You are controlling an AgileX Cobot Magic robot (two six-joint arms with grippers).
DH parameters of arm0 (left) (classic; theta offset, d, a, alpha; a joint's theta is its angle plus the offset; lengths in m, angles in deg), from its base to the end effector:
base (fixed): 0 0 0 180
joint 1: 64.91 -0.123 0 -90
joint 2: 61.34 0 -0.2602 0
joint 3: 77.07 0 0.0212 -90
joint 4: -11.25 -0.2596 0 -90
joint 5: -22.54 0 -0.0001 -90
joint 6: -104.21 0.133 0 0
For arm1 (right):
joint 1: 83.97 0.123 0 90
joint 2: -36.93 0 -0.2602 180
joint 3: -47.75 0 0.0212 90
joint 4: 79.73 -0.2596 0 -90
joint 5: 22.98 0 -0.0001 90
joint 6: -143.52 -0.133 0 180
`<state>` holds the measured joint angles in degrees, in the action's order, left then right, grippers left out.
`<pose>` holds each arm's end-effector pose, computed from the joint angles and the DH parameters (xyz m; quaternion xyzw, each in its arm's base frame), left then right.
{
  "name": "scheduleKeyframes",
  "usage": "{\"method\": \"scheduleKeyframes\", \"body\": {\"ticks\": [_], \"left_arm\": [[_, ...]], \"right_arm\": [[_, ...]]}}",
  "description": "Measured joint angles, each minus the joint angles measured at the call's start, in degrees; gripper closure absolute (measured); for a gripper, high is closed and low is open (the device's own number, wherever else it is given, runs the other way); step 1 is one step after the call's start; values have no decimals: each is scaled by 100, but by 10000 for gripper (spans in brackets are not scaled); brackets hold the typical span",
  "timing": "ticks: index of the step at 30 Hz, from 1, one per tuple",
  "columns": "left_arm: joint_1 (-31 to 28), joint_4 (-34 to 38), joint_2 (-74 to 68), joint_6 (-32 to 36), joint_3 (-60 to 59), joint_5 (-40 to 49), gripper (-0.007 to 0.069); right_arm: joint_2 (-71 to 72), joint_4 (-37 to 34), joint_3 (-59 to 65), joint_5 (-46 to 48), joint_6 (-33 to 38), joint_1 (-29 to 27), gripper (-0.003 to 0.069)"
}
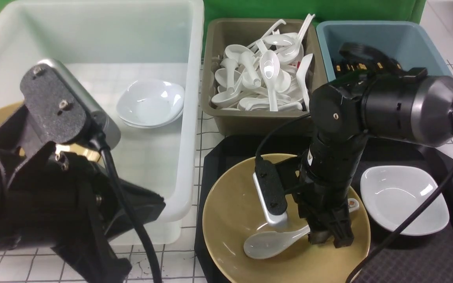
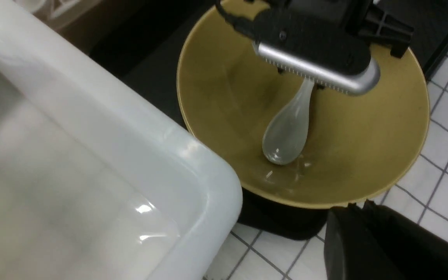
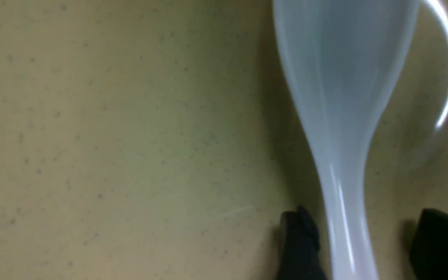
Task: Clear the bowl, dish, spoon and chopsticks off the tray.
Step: Use the right arm to grab the soup spoon in the middle, then use the right arm to put the soup spoon into the small storage box in the middle
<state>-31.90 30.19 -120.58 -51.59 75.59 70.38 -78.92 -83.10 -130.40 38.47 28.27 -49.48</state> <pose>0.1665 -0.1464 0.2954 0.3875 0.8245 -0.1841 0.3690 0.2888 0.2068 0.1225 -0.7524 0.6581 0.0231 0.0139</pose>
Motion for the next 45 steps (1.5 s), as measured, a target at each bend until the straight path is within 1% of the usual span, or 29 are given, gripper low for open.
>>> {"method": "scheduleKeyframes", "body": {"ticks": [1, 2, 5, 6, 9, 12, 15, 16, 17, 18, 19, 22, 25, 26, 27, 28, 30, 33, 34, 35, 36, 37, 38, 39, 40, 41, 42, 44, 45], "left_arm": [[0, 0, -55, 25, 0, -115, 637], [0, 0, -55, 25, 0, -135, 637], [0, 23, -359, 25, 0, -478, 637], [0, 23, -532, 17, 0, -587, 637], [-27, 17, -1008, -59, 7, -933, 637], [-219, 17, -1277, -199, 176, -992, 637], [-810, 17, -1370, -292, 574, -1020, 637], [-856, 17, -1370, -292, 634, -1020, 637], [-1186, 22, -1370, -297, 814, -1052, 637], [-1328, 22, -1370, -297, 898, -1077, 637], [-1638, 52, -1383, -297, 1067, -1131, 637], [-2013, 122, -1455, -297, 1259, -1309, 637], [-2050, 231, -1555, -297, 1275, -1345, 637], [-2036, 267, -1586, -297, 1275, -1328, 637], [-1986, 321, -1626, -291, 1275, -1266, 637], [-1980, 329, -1634, -286, 1275, -1253, 637], [-1861, 359, -1722, -137, 1275, -1102, 637], [-1737, 379, -1792, -2, 1275, -1005, 637], [-1650, 407, -1836, 15, 1275, -964, 637], [-1575, 448, -1873, 20, 1275, -955, 637], [-1448, 479, -1943, 20, 1275, -943, 637], [-1367, 492, -1996, 20, 1299, -909, 636], [-1353, 491, -2008, 20, 1299, -900, 635], [-1247, 491, -2137, 32, 1406, -751, 630], [-1219, 491, -2196, 32, 1472, -666, 627], [-1177, 491, -2341, 38, 1652, -507, 623], [-1163, 491, -2367, 38, 1689, -435, 620], [-1088, 485, -2686, 38, 2122, -36, 602], [-1046, 466, -2873, 38, 2374, 172, 588]], "right_arm": [[0, 5, -5, 1, 0, 0, 317], [0, 5, -5, 1, 0, 0, 317], [0, 5, -105, 146, -18, 5, 505], [0, 5, -160, 212, -62, 4, 517], [0, 24, -600, 651, -306, 11, 512], [0, 67, -1073, 768, -627, -2, 512], [6, 114, -1739, 812, -867, -105, 512], [6, 114, -1739, 819, -891, -128, 512], [6, 114, -2134, 797, -1059, -241, 512], [6, 114, -2211, 766, -1112, -271, 512], [6, 129, -2417, 581, -1312, -368, 512], [-11, 142, -2740, -361, -2070, -614, 512], [-184, 142, -2821, -1766, -3222, -897, 512], [-259, 142, -2821, -1987, -3468, -944, 512], [-417, 147, -2826, -2448, -3827, -1057, 512], [-417, 147, -2826, -2448, -3827, -1057, 512], [-792, 154, -2826, -3138, -4275, -1178, 487], [-971, 148, -2826, -3362, -4456, -1201, 433], [-1084, 148, -2821, -3528, -4625, -1208, 364], [-1117, 148, -2821, -3559, -4726, -1208, 321], [-1143, 148, -2857, -3453, -4872, -1212, 206], [-1121, 148, -2937, -3270, -4943, -1212, 160], [-1114, 148, -2937, -3222, -4951, -1212, 160], [-1047, 155, -3152, -2802, -4959, -1212, 106], [-992, 156, -3289, -2500, -4937, -1212, 90], [-892, 162, -3525, -1971, -4857, -1212, 82], [-892, 162, -3525, -1881, -4839, -1212, 82], [-695, 197, -3950, -967, -4692, -1212, 102], [-573, 224, -4195, -541, -4669, -1212, 132]]}}
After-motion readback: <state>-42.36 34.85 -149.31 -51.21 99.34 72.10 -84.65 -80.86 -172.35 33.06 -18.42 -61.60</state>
